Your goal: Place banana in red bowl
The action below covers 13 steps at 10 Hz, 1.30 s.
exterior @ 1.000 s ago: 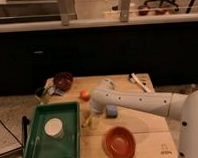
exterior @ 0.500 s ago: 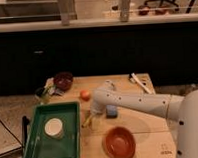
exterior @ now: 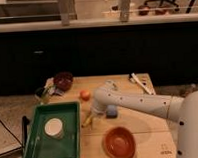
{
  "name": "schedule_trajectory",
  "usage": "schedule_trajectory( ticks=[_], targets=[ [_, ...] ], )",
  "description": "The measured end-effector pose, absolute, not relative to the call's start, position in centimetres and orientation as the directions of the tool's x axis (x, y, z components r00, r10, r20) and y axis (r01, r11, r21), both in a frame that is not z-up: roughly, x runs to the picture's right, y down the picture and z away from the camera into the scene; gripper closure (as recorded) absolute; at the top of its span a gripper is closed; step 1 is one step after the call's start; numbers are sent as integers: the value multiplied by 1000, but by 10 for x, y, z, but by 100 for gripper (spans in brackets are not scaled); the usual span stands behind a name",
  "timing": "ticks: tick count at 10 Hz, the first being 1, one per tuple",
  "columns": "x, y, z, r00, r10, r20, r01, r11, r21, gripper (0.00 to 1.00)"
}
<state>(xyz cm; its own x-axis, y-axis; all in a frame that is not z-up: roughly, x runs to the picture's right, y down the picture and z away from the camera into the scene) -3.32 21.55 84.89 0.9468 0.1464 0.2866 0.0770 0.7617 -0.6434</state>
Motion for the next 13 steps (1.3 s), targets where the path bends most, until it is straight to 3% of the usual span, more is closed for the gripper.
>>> schedule_trajectory(
  ticks=[2,8,9,13],
  targets=[
    [-31,216,850,946,149,289,77,761,-644,34],
    [-26,215,851,942,159,296,75,758,-648,93],
    [-26,215,851,942,160,295,74,758,-648,98],
    [-25,217,851,943,159,293,75,756,-651,99]
  ],
)
